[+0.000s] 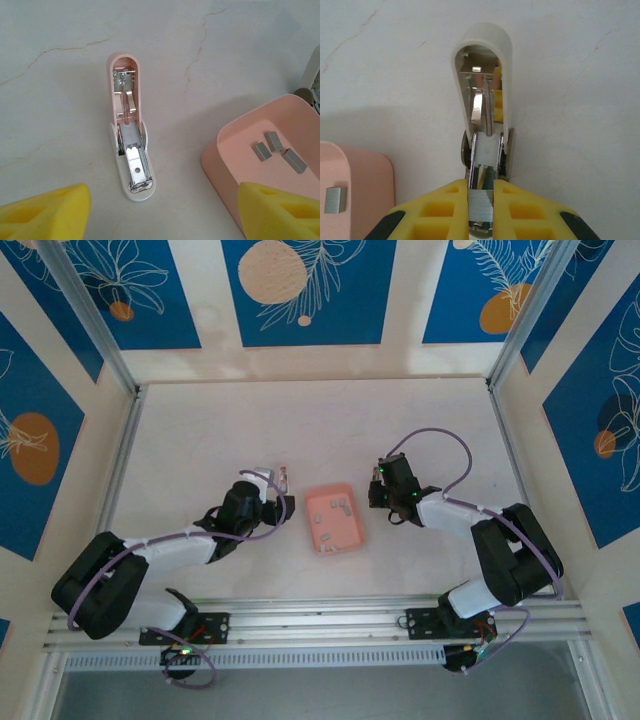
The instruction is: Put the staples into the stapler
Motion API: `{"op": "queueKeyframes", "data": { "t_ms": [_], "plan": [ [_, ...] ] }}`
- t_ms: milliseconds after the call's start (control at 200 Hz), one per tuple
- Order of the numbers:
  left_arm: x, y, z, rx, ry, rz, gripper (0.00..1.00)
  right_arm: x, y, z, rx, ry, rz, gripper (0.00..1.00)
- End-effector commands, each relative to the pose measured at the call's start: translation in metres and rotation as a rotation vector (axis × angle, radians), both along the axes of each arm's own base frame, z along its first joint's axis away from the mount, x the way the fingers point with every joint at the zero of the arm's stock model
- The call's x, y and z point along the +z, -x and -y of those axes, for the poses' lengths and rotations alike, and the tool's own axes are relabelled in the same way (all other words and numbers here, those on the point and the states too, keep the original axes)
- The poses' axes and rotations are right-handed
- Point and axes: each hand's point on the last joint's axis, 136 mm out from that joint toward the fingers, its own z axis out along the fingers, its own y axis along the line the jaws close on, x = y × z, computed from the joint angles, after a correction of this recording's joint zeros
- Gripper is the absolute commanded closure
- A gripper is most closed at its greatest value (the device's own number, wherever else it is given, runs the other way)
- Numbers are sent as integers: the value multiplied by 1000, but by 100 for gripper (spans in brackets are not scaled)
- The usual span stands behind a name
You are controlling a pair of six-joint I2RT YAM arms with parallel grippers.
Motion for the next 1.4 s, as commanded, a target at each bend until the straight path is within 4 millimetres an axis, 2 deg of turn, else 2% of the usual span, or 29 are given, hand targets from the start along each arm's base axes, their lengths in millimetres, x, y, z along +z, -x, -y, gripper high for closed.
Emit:
{"op": "queueKeyframes", "data": {
  "t_ms": [0, 565, 1010, 1396],
  "plan": [
    [-1, 1, 5, -22, 1, 10, 23, 15, -11, -5, 16, -22, 45, 84],
    [-5, 1, 6, -27, 2, -2, 23, 0, -8, -5, 15, -17, -5, 84],
    [-6, 2, 5, -30, -6, -2, 24, -10, -3, 0, 1, 58, -50, 84],
    [-7, 4, 4, -35, -15, -6, 23, -14, 2, 0, 2, 64, -72, 84]
  ]
}}
